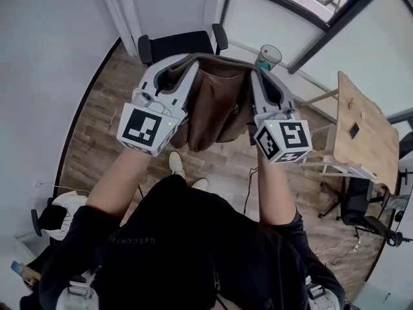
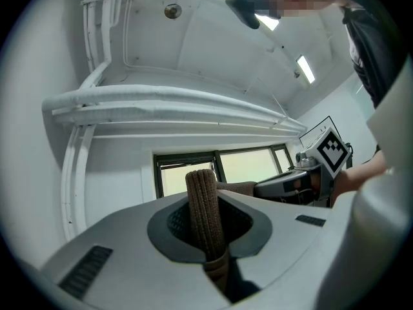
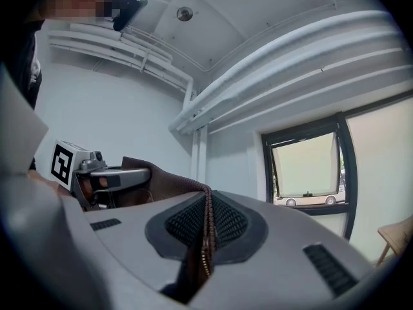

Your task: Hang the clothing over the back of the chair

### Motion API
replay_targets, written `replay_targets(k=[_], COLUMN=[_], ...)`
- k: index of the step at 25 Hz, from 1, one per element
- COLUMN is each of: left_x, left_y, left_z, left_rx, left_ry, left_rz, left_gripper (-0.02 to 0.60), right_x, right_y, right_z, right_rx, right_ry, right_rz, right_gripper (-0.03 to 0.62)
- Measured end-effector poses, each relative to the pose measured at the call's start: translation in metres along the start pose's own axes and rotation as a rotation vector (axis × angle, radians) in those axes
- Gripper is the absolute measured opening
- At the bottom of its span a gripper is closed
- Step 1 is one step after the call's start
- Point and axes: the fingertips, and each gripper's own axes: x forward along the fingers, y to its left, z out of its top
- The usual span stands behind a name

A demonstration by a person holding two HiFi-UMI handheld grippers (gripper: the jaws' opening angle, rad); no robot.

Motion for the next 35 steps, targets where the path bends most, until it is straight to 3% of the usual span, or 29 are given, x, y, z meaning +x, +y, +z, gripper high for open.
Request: replay_targets(k=[17,35], left_x=[0.067,0.113], left_y=[0.082,0.148], left_z=[-0.014,-0.064], left_rx=[-0.002,-0.062], left_ry=[-0.048,-0.030], left_rz=[-0.017,-0.083], left_gripper=[0.048,0.048], right_x=[0.100,0.181], right_y=[-0.036,-0.054], right_z=[0.013,-0.013], right_rx=[-0.028,-0.027], right_ry=[-0.014,0.050], right_rz=[-0.038,-0.095], right_gripper=[0.037,0.037])
